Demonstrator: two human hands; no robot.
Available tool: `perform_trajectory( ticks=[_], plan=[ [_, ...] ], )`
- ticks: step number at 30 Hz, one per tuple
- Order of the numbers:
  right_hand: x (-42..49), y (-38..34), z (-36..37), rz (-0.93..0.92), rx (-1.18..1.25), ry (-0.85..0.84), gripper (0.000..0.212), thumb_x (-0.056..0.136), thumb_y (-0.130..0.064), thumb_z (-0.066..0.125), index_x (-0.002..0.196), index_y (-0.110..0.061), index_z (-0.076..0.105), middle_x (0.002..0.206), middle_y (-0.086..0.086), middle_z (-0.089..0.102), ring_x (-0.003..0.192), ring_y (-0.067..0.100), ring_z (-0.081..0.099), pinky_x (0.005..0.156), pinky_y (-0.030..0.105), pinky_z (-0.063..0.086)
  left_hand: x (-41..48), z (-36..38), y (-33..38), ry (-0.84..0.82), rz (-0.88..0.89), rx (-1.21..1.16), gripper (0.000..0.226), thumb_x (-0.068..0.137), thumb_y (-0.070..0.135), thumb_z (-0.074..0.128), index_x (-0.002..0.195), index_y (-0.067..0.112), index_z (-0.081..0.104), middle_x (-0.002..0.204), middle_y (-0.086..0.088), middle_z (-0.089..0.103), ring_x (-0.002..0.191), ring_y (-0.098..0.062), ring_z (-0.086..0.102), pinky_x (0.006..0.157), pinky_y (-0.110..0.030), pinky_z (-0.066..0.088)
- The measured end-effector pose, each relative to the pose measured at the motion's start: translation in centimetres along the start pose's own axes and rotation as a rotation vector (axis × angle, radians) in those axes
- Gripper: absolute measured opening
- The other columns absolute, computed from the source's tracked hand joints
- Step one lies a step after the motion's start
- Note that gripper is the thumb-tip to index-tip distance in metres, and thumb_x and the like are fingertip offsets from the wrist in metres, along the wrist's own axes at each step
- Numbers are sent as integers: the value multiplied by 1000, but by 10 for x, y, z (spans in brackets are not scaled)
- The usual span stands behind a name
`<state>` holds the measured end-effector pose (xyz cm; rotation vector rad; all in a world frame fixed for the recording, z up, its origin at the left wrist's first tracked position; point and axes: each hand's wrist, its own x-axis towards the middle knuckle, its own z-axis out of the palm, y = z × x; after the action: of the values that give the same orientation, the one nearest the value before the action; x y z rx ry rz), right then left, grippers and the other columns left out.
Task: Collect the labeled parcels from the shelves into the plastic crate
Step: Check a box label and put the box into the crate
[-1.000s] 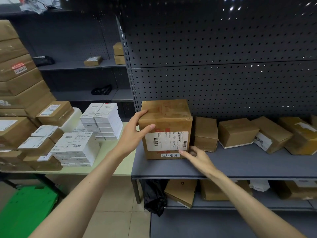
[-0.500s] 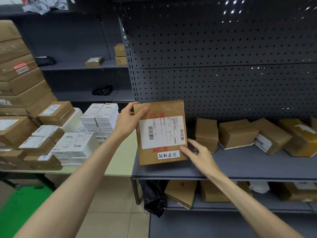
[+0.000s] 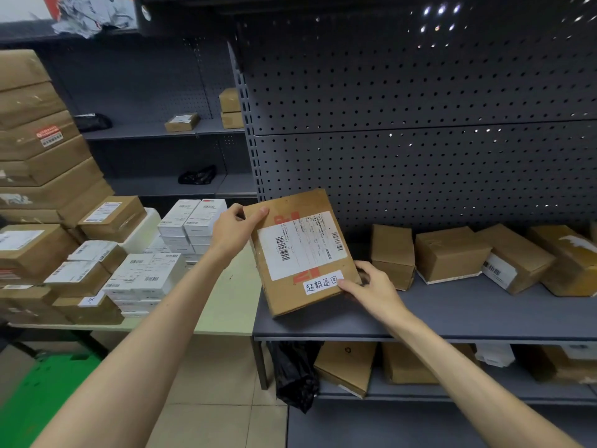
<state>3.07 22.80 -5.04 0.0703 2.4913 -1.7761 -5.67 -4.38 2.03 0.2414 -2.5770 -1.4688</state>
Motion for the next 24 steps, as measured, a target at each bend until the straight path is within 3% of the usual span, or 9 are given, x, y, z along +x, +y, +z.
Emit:
perform_trajectory(
  ticks=[3, 7, 12, 15, 19, 21, 24],
  plan=[
    [5, -4, -1, -9, -14, 79, 49, 88, -27, 73, 133, -20, 54, 121, -6, 65, 99, 11, 63, 81, 23, 48, -6, -6, -10, 50, -17, 36, 48, 90, 51, 68, 99, 3, 65, 95, -10, 69, 83, -21, 60, 68, -33, 43],
    [13, -8, 2, -5, 29, 97, 72, 89, -28, 72, 149, -12, 36, 136, -3, 51, 115, 14, 55, 96, 27, 43, -25, -7, -38, -6, -96, 22, 33, 94, 43, 67, 98, 10, 66, 94, -3, 68, 88, -20, 62, 67, -29, 43],
    [19, -2, 4, 35, 45, 58, 68, 92, -33, 68, 150, -11, 39, 147, 4, 50, 133, 16, 47, 106, 29, 38, -60, 4, -71, -9, -126, -71, 30, 91, 43, 70, 98, 14, 74, 94, 3, 73, 91, -11, 66, 68, -24, 46],
    [21, -5, -4, 85, 14, 49, 61, 98, -39, 58, 151, -14, 38, 143, 2, 52, 125, 16, 51, 101, 30, 42, -72, 7, -71, -103, -136, -119, 29, 91, 41, 72, 103, 15, 76, 94, 2, 76, 84, -11, 68, 65, -21, 55],
    [29, 0, -14, 187, -15, 23, 57, 95, -55, 54, 135, -14, 58, 120, 0, 66, 110, 17, 61, 95, 33, 48, -77, 6, -65, -232, -160, -150, 28, 94, 41, 67, 107, 18, 77, 94, 2, 78, 88, -19, 72, 72, -43, 64],
    [30, 4, -15, 226, -35, 6, 66, 89, -64, 56, 130, -13, 60, 117, 1, 68, 109, 20, 62, 97, 37, 48, -79, 9, -60, -245, -194, -181, 26, 96, 42, 64, 105, 20, 75, 94, 4, 77, 87, -14, 71, 71, -36, 63],
    [29, 7, -15, 246, -39, -49, 92, 74, -79, 57, 139, -14, 53, 128, 2, 64, 115, 21, 59, 101, 39, 47, -82, 16, -56, -296, -304, -274, 25, 98, 48, 58, 99, 27, 71, 91, 7, 78, 87, -13, 71, 71, -31, 57]
  ],
)
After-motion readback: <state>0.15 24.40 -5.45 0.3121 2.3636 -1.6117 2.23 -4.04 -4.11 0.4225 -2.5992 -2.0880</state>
